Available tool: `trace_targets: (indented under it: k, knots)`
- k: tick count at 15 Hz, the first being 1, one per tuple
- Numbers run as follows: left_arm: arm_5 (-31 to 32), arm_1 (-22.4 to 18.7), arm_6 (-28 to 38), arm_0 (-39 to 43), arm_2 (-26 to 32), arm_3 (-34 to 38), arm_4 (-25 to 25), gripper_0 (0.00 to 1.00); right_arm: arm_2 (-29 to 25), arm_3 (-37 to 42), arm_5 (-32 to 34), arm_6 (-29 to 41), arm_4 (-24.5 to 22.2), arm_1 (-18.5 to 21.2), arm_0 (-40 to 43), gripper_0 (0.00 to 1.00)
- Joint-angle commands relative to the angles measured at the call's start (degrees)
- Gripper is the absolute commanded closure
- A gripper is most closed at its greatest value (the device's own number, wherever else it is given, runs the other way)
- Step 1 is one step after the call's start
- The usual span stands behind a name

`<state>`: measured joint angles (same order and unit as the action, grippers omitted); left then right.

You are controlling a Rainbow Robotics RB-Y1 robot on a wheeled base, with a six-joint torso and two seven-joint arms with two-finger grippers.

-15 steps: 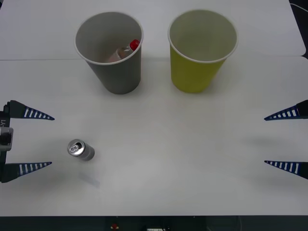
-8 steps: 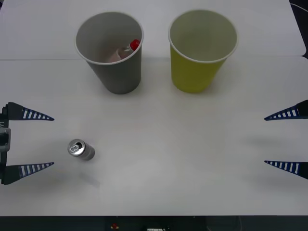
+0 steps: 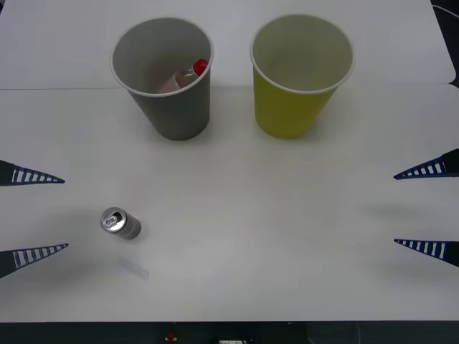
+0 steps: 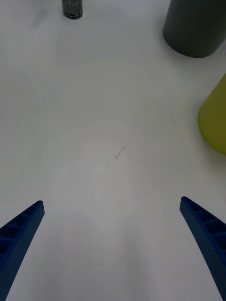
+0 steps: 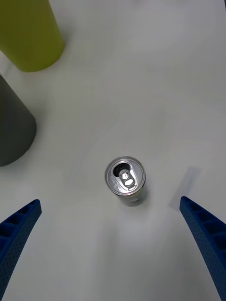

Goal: Put the can into the green bin and the plastic bottle into the gray bin

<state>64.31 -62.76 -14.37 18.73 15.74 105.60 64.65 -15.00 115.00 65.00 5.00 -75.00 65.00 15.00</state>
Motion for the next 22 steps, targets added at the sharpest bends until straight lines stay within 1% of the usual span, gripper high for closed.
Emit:
trace_targets:
  k: [1,5,9,14,18,20,22]
  knots:
    - [0.02,0.01,-4.18,0.17,-2.12,-4.17,-4.18,0.0,0.0,0.0,0.0,0.0,0.0,0.0,0.0,0.0]
    - [-0.06,0.01,-11.21,-0.97,-7.31,-11.47,-11.74,0.0,0.0,0.0,0.0,0.0,0.0,0.0,0.0,0.0]
    - [-0.06,0.01,-19.21,-4.4,-13.55,-20.08,-19.57,0.0,0.0,0.0,0.0,0.0,0.0,0.0,0.0,0.0]
    - [-0.06,0.09,-27.47,-8.44,-21.1,-28.61,-28.0,0.0,0.0,0.0,0.0,0.0,0.0,0.0,0.0,0.0]
    - [0.02,0.53,-34.33,-12.75,-31.48,-35.9,-37.93,0.0,0.0,0.0,0.0,0.0,0.0,0.0,0.0,0.0]
    - [0.02,1.5,-36.26,-15.04,-36.57,-38.89,-42.24,0.0,0.0,0.0,0.0,0.0,0.0,0.0,0.0,0.0]
    - [0.02,2.91,-36.44,-16.09,-38.59,-40.56,-43.56,0.0,0.0,0.0,0.0,0.0,0.0,0.0,0.0,0.0]
